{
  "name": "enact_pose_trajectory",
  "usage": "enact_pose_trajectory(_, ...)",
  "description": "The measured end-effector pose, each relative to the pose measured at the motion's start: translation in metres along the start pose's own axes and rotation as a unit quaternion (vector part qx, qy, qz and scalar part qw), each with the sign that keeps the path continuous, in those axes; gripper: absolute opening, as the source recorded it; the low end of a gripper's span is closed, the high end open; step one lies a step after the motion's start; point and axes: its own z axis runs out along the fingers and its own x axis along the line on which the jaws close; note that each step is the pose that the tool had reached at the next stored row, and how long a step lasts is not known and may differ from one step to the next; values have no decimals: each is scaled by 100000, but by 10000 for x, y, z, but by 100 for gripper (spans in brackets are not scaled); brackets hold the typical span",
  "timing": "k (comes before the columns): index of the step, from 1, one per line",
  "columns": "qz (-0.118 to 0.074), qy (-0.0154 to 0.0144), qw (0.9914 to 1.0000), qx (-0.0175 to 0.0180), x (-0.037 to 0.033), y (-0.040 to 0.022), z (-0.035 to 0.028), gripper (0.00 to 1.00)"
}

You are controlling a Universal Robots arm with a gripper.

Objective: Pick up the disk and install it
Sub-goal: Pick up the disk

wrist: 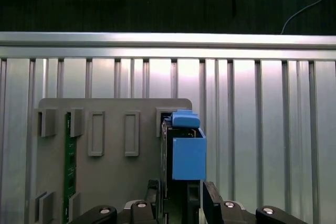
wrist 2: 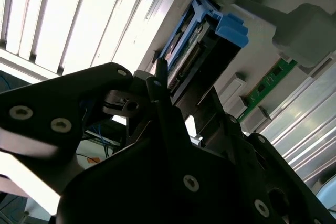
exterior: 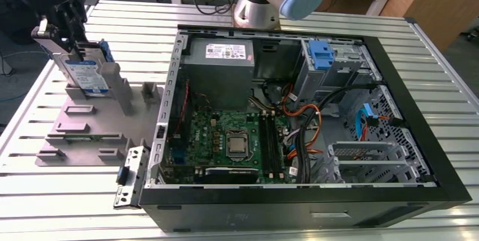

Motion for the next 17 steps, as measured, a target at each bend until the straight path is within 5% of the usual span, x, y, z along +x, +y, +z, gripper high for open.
enact_pose_trajectory(13, 3, 2, 100000, -3, 3, 0, -1, 45)
enact_pose_trajectory(14, 1, -1, 100000, -4, 3, 0, -1, 38)
enact_pose_trajectory(17, 1, -2, 100000, -2, 3, 0, 0, 38)
